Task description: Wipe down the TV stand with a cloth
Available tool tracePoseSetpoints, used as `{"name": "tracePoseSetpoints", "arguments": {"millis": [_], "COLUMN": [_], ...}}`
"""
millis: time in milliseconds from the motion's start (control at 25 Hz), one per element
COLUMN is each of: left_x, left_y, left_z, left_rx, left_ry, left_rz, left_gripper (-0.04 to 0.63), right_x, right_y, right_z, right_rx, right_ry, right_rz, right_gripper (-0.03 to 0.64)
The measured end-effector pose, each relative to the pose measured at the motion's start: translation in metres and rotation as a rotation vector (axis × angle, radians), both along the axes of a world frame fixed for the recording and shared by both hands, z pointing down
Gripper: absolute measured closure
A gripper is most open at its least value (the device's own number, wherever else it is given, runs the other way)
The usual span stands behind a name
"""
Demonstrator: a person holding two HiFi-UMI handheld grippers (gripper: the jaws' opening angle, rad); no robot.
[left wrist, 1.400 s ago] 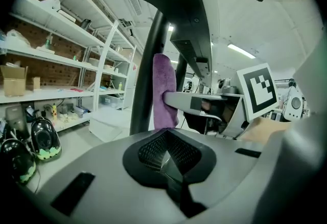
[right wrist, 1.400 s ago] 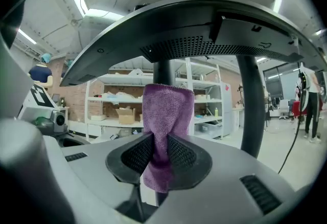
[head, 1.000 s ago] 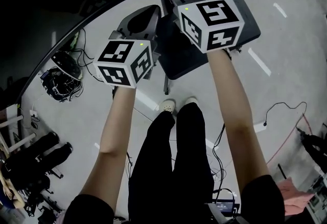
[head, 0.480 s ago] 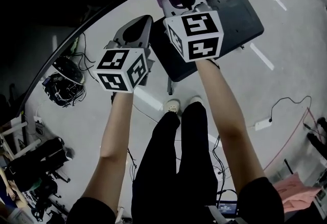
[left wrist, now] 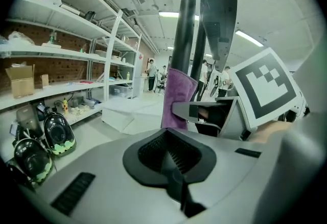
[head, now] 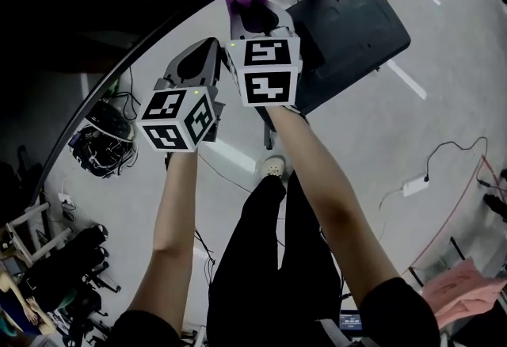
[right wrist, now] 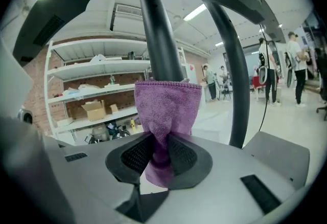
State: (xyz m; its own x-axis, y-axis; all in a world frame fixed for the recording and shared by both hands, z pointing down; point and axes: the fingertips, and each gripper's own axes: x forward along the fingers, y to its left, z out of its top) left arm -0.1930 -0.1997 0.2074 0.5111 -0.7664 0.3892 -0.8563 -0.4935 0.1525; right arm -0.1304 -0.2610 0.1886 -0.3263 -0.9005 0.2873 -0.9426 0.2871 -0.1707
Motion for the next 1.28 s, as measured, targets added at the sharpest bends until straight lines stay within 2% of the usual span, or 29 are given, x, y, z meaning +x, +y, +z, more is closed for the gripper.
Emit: {"name": "tracePoseSetpoints", "arguments": {"millis": [120,320,520,680,920,1280], "left_x": [-0.01,-0.024,-0.034,-0.049,-0.058,-0.068], "left_y": [-0.001,0.0,0.001,0.003,0.007,0.011], "left_z": [0.008,0.01,0.009,0.014,0.021,0.025], "left_rx": [-0.001,-0.015,-0.017,-0.026,-0.039,-0.051], "left_ry": [-0.021,-0.026,-0.04,-0.053,-0.055,-0.056], "left_rz": [0.003,0.001,0.006,-0.006,-0.014,-0.036], "left_gripper": [0.588,0.588,0.588,0.588,0.588,0.588], "right_x": [-0.006,-0.018,-0.016,-0.014,-0.015,-0.016], "right_y": [-0.003,-0.005,-0.01,-0.01,-0.006,-0.002], "right_z": [0.004,0.022,0.047,0.073,0.108,0.126], "right_rx": [-0.019,-0.133,-0.173,-0.258,-0.375,-0.423], "right_ry": [-0.001,-0.124,-0.193,-0.303,-0.402,-0.433], "right_rz": [0.051,0.14,0.224,0.287,0.365,0.424], "right_gripper": [0.52,0.52,0.52,0.52,0.52,0.52]}}
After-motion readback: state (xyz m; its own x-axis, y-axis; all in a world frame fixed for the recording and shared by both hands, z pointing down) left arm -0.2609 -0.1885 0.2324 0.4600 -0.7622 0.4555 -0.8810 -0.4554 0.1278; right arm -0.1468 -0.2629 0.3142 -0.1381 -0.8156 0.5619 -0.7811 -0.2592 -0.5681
